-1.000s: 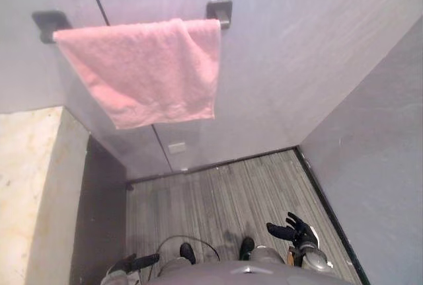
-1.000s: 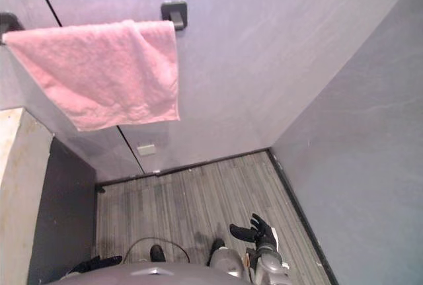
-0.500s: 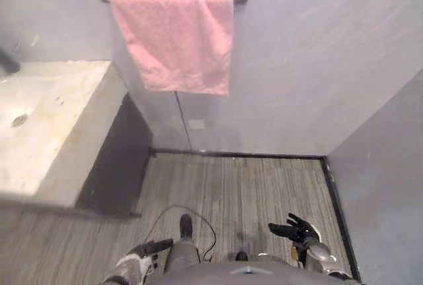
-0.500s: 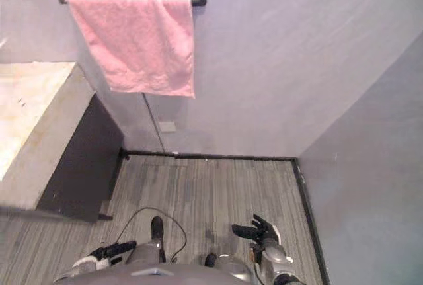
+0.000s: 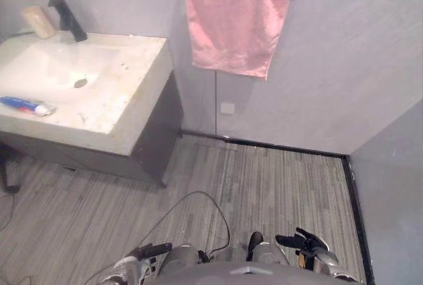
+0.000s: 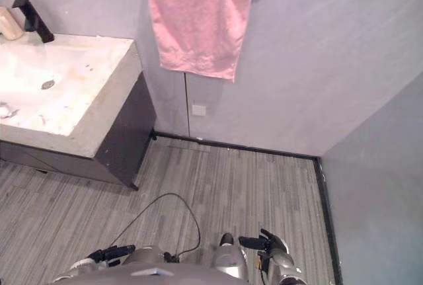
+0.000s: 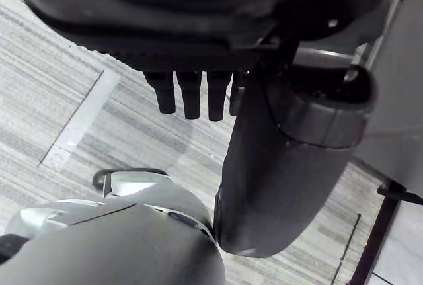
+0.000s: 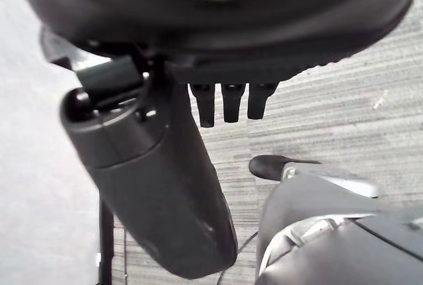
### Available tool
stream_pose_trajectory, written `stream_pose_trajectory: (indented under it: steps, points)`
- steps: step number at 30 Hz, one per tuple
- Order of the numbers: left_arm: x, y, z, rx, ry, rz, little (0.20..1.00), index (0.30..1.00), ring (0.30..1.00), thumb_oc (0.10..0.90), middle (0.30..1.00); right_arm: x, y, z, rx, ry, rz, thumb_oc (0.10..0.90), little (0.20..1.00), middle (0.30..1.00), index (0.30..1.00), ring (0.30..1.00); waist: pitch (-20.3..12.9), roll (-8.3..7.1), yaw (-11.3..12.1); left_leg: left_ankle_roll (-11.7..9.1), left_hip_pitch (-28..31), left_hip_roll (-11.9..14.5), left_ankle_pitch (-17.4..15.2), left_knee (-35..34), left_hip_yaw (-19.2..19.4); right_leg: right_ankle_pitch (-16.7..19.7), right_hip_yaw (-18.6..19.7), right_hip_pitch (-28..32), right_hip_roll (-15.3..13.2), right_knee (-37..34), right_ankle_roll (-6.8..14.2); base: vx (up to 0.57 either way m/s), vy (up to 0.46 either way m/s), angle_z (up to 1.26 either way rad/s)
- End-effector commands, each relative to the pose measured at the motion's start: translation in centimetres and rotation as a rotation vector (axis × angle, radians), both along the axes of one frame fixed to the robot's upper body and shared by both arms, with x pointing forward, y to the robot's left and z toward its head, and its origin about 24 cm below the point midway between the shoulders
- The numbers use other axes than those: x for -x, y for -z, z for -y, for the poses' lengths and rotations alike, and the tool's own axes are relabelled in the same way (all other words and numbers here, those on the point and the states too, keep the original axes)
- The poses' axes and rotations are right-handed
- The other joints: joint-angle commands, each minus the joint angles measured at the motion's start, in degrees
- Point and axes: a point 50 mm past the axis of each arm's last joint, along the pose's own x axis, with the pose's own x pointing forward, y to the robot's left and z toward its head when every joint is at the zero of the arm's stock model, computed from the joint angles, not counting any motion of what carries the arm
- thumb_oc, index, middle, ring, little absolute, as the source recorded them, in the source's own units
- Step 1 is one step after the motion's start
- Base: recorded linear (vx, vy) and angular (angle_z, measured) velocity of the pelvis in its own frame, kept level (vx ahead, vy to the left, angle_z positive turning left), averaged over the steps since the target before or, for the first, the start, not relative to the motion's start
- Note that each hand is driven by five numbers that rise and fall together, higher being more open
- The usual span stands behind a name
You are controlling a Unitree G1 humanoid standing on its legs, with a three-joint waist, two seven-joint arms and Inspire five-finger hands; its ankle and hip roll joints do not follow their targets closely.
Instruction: Organize the bathroom.
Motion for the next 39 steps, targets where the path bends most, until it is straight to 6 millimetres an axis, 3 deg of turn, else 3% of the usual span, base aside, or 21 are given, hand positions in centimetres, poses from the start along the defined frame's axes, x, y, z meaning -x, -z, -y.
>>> stream_pose_trajectory:
  steps: [1,3,4,7,9,11,12,14,17,22,27,33,36,39]
  points:
    - [-0.1,-0.7,-2.3,-0.082,0.094,0.028,0.900,0.900,0.900,0.800,0.900,-3.0,-1.1,0.1,0.052,-0.090,0.086,0.800,0.900,0.900,0.900,0.900,-1.2,-3.15,-1.9,-1.1,15.3,-2.9,5.5,-19.3,-0.8,2.4,8.3,-3.0,-1.5,-9.5,8.1,-0.56,0.586,0.48]
    - [-0.7,-0.8,-2.3,-0.097,0.119,0.038,0.900,0.900,0.900,0.800,0.900,-3.5,-1.3,0.0,0.048,-0.083,0.104,0.800,0.900,0.900,0.900,0.900,-1.0,-3.36,-2.1,-0.2,15.1,-3.2,5.3,-21.5,-0.9,4.0,9.1,-4.3,-2.5,-10.2,9.3,-0.53,0.470,1.41]
    - [-1.9,-1.2,-2.7,-0.133,0.169,0.052,0.900,0.900,0.900,0.800,0.900,-4.1,-1.6,0.0,0.044,-0.086,0.140,0.800,0.900,0.900,0.900,0.900,-0.1,-3.07,-2.4,0.4,14.2,-3.4,7.3,-26.8,-2.9,7.9,11.6,-5.8,-3.7,-14.1,11.1,-0.49,0.386,1.73]
    - [-2.3,-1.4,-3.0,-0.149,0.177,0.049,0.900,0.900,0.900,0.800,0.900,-4.1,-1.5,-0.2,0.030,-0.100,0.143,0.800,0.900,0.900,0.900,0.900,0.5,-2.77,-2.4,0.8,13.9,-3.3,8.2,-28.7,-3.9,8.4,13.0,-7.0,-3.1,-13.0,10.6,-0.44,0.322,0.70]
    - [-2.4,-1.6,-3.6,-0.165,0.143,0.053,0.900,0.900,0.900,0.800,0.900,-4.1,-1.3,-0.8,0.005,-0.101,0.143,0.800,0.900,0.900,0.900,0.900,1.1,-1.77,-1.5,0.9,14.2,-1.5,10.4,-30.9,-1.8,4.0,9.1,-7.8,-0.6,-5.3,9.6,-0.40,0.257,0.23]
    - [-2.4,-1.8,-4.4,-0.188,0.128,0.041,0.900,0.900,0.900,0.800,0.900,-3.7,-1.0,-1.4,-0.018,-0.099,0.136,0.800,0.900,0.900,0.900,0.900,0.6,-0.78,-1.1,0.9,13.5,0.3,14.2,-33.3,0.2,-3.4,6.6,-6.4,3.2,1.0,8.3,-0.36,0.238,0.10]
    - [-2.5,-1.9,-4.6,-0.212,0.132,0.026,0.900,0.900,0.900,0.800,0.900,-2.9,-0.6,-1.6,-0.035,-0.077,0.113,0.800,0.900,0.900,0.900,0.900,-0.4,-0.88,-1.3,1.0,12.0,0.3,16.5,-34.1,-1.2,-8.1,9.3,-3.6,8.4,3.0,7.1,-0.26,0.183,0.14]
    - [-2.7,-2.0,-4.8,-0.247,0.128,0.018,0.900,0.900,0.900,0.800,0.900,-2.2,-0.1,-2.1,-0.049,-0.063,0.084,0.800,0.900,0.900,0.900,0.900,-2.1,-2.12,-1.4,1.2,10.0,-0.7,17.5,-33.8,-2.4,-9.8,13.0,0.2,12.0,-0.7,5.6,-0.16,0.094,0.58]
    - [-2.2,-1.8,-4.5,-0.221,0.051,0.010,0.900,0.900,0.900,0.800,0.900,-1.9,0.1,-2.6,-0.041,-0.094,0.047,0.800,0.900,0.900,0.900,0.900,-2.4,-2.69,-1.4,1.3,7.9,-1.5,17.7,-32.4,-4.4,-10.0,15.7,3.2,12.7,-3.6,4.3,-0.05,0.038,0.92]
    - [0.6,-0.9,-4.0,-0.179,-0.032,-0.030,0.900,0.900,0.900,0.800,0.900,-2.0,0.2,-2.6,-0.039,-0.152,0.025,0.800,0.900,0.900,0.900,0.900,-3.0,-3.46,-0.2,0.7,6.6,-2.4,17.8,-30.6,-6.6,-8.2,16.4,7.1,12.6,-9.2,2.7,0.01,0.025,0.22]
    - [3.1,-0.3,-3.6,-0.168,-0.055,-0.086,0.900,0.900,0.900,0.800,0.900,-2.7,0.0,-3.2,-0.026,-0.243,0.033,0.800,0.900,0.900,0.900,0.900,-3.3,-3.99,1.1,0.2,6.9,-2.6,17.9,-30.2,-7.2,-7.7,14.9,8.2,12.3,-10.9,2.2,0.06,0.023,0.16]
    - [4.0,-0.1,-3.3,-0.166,-0.070,-0.106,0.900,0.900,0.900,0.800,0.900,-2.8,0.0,-3.5,-0.031,-0.272,0.024,0.800,0.900,0.900,0.900,0.900,-3.7,-4.15,1.6,0.2,7.8,-2.5,17.7,-30.5,-7.1,-8.2,13.9,8.3,12.4,-10.5,2.1,0.08,-0.002,0.10]
    - [4.3,-0.1,-3.1,-0.169,-0.088,-0.104,0.900,0.900,0.900,0.800,0.900,-2.9,0.0,-3.6,-0.036,-0.294,0.022,0.800,0.900,0.900,0.900,0.900,-3.4,-4.22,2.0,0.1,7.3,-2.8,17.3,-29.0,-6.7,-8.6,13.5,8.3,12.4,-10.0,1.9,0.10,0.005,0.19]
    - [3.9,-0.1,-3.2,-0.166,-0.097,-0.088,0.900,0.900,0.900,0.800,0.900,-3.4,-0.2,-3.5,-0.025,-0.325,0.031,0.800,0.900,0.900,0.900,0.900,-2.1,-5.06,1.6,-0.9,3.0,-2.7,14.9,-20.0,-1.6,-9.1,12.7,8.0,11.5,-8.4,1.2,0.06,0.044,0.22]
